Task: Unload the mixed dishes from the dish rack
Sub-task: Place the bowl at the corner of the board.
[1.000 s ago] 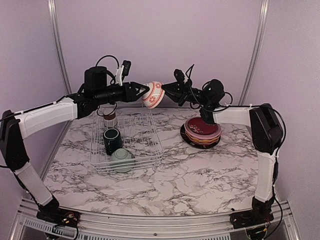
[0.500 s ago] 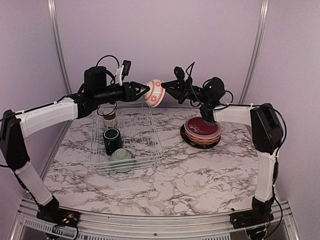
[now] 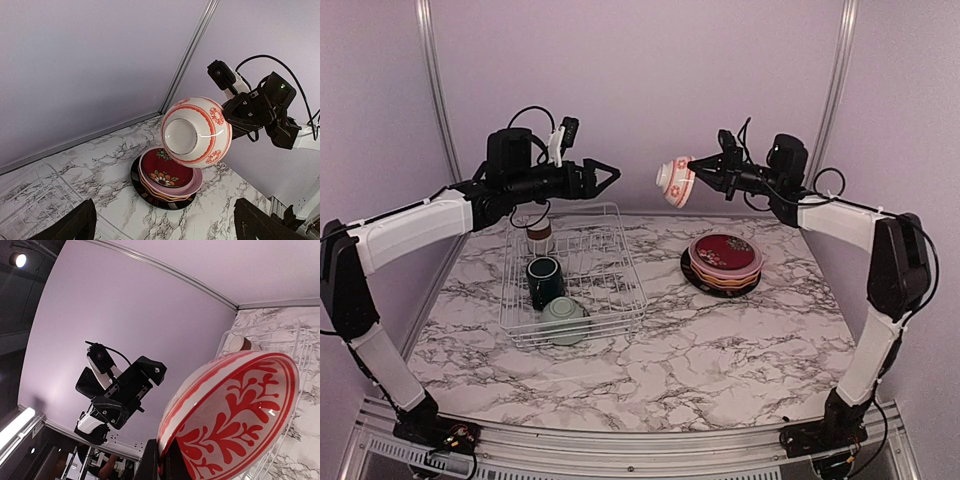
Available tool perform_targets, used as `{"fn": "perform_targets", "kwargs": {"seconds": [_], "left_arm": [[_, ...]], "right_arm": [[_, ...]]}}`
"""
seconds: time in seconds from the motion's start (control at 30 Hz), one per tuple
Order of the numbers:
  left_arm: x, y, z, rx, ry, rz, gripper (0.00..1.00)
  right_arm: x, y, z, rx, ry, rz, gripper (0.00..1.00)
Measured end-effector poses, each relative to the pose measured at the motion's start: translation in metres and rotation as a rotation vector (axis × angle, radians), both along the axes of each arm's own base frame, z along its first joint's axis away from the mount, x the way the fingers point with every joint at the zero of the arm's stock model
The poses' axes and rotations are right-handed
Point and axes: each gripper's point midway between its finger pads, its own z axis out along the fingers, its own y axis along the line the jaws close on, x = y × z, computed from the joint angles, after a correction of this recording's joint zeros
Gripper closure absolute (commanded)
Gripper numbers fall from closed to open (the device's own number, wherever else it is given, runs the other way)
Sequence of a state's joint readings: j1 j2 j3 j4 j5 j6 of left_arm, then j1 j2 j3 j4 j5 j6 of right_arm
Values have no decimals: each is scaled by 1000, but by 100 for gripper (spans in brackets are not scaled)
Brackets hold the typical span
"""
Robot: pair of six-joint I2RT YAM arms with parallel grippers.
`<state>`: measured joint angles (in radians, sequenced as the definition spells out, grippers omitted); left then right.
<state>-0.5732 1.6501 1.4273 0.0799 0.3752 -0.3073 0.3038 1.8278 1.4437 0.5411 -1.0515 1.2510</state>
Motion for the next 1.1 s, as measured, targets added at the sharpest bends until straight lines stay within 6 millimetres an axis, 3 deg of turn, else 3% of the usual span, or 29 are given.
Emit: {"fn": "perform_targets", "kwargs": {"seconds": [0.2,0.53,0.7,0.93,1.1], "left_arm": [[5,6,4,14,12,34,1],[18,13,-3,49,59,110,1],[25,17,-4,60,76,155,1],[31,26,-14,102,112,217,1],[39,32,-29,154,154,265,1]], "right_arm": [[13,-57,-12,-199,-31,-170,100],[33,-186,-59,-596,70,-482,100],[40,-235,-82,-828,107,-587,100],[27,-275,-148,-1142,237,-586,100],[25,-290,-181,-1252,293,-563,100]]}}
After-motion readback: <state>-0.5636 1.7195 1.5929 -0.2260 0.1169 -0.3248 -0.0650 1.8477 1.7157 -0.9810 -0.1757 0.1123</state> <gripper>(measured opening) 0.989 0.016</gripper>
